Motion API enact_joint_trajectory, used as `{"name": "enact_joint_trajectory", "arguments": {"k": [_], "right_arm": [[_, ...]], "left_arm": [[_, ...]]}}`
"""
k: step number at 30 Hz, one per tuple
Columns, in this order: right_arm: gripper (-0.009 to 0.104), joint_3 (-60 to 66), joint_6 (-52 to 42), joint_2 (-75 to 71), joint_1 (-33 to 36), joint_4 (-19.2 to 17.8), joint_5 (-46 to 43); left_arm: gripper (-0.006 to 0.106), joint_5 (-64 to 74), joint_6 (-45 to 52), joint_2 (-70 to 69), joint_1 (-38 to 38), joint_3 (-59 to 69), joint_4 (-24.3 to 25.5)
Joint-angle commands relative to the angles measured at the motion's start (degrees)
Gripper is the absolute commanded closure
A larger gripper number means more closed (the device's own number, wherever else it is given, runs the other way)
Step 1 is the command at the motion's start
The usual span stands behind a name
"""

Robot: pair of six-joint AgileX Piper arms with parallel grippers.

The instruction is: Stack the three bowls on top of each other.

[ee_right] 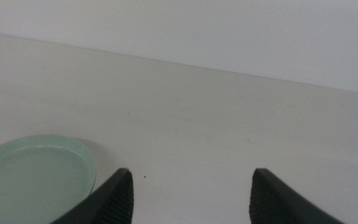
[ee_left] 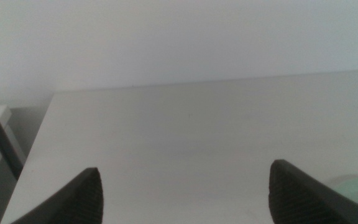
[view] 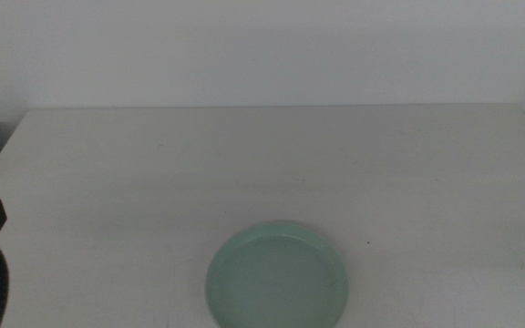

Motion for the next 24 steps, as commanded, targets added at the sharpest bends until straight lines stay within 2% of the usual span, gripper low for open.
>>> {"name": "enact_joint_trajectory", "arguments": {"k": [1,5,10,16,19,24], "right_arm": [[0.047,-1.4,-0.3,0.5,0.0,0.2,-4.7],[0.047,0.0,-0.3,0.2,0.0,0.6,-5.1],[0.047,4.7,-0.3,-5.7,-1.7,-2.6,-6.2],[0.047,12.6,-0.3,-14.8,-2.8,-3.8,-13.1],[0.047,15.7,-0.3,-17.5,-2.8,-5.1,-13.3],[0.047,19.5,-0.3,-19.2,-2.8,-5.1,-13.5]], "left_arm": [[0.012,-3.4,-0.4,0.3,0.1,-1.5,-0.2],[0.012,-3.5,-0.4,-0.2,0.1,-1.5,-0.2],[0.012,-4.0,-0.4,-7.3,0.1,1.4,-0.2],[0.012,-4.2,-0.4,-18.6,0.1,11.5,0.5],[0.012,-4.2,-0.4,-22.5,0.1,16.7,0.4],[0.012,-4.2,-0.4,-24.1,0.1,22.8,0.3]]}}
